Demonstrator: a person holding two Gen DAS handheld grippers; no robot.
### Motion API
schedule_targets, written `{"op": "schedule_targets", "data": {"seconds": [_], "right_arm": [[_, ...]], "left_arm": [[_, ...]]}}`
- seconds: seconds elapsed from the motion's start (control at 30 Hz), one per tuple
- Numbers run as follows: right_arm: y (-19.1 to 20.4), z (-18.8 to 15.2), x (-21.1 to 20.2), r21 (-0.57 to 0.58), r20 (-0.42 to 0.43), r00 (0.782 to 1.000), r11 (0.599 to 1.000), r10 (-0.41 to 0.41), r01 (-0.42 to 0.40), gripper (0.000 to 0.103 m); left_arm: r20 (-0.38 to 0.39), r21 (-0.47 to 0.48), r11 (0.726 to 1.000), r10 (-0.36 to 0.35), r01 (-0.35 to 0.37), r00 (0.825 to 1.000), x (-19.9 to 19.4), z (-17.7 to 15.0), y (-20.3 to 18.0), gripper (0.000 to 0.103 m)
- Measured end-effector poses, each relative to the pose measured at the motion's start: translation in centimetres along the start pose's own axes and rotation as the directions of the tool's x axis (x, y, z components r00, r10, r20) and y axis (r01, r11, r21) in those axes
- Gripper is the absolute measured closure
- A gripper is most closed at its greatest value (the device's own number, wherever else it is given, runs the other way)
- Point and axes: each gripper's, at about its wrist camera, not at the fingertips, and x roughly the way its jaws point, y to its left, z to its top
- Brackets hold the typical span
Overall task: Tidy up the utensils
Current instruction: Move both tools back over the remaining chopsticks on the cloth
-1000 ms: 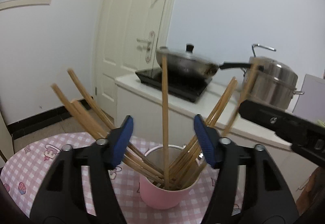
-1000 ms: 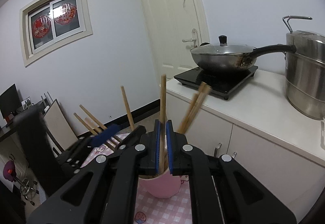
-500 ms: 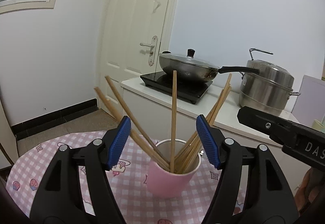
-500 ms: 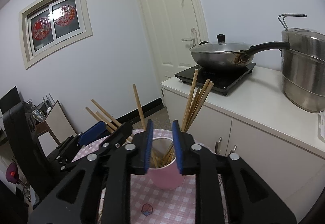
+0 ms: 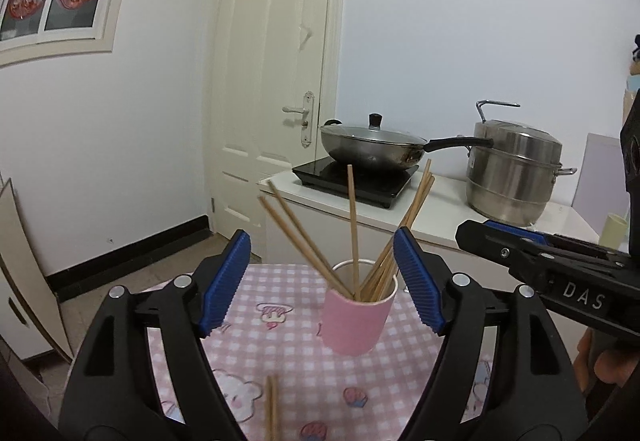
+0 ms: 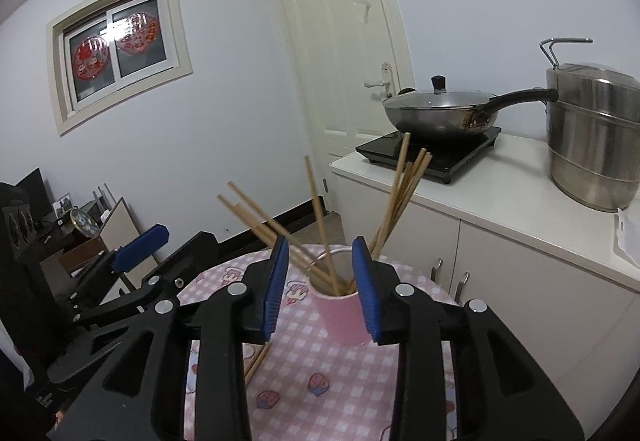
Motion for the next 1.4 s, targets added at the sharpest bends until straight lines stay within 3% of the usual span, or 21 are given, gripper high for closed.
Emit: {"op": "schedule_targets", "data": {"seconds": [0.23,0.37,0.53,0.63,0.9,1.13,1.4], "right_arm": [[2.7,-1.3,-1.2,-0.024,-0.024,1.0,1.0,0.014,-0.015,0.067],[4.4,-2.5,-0.7,-0.03,-0.08,0.996,0.999,0.03,-0.032,0.065],[5.9,-4.7,2.0,-0.001,-0.221,0.974,0.998,0.055,-0.057,0.061],[6.8,-6.6,4.1,0.021,-0.321,0.945,0.998,0.071,-0.067,0.061],[8.3,-12.0,9.1,-0.032,-0.512,0.859,0.999,-0.013,-0.004,0.06],[7.9,-14.1,11.8,-0.057,-0.571,0.818,0.997,-0.069,0.045,0.06],[8.5,-14.5,12.8,-0.052,-0.582,0.81,0.997,-0.071,0.05,0.06]], "left_arm": [[-0.047,0.025,0.999,0.023,-0.022,0.999,-3.2,-0.8,2.0,0.029],[-0.144,0.039,0.999,0.022,-0.017,0.989,-4.0,-1.6,4.0,0.029],[-0.318,0.003,0.999,0.044,-0.046,0.947,-3.2,-3.3,7.4,0.024],[-0.397,-0.032,0.999,0.021,-0.037,0.917,-2.4,-4.6,8.8,0.024],[-0.539,-0.066,0.996,0.013,-0.058,0.842,-0.3,-9.0,11.0,0.024],[-0.58,-0.105,0.992,-0.005,-0.069,0.815,0.7,-10.7,12.7,0.024],[-0.592,-0.119,0.99,-0.014,-0.071,0.806,1.3,-11.4,13.5,0.024]]}}
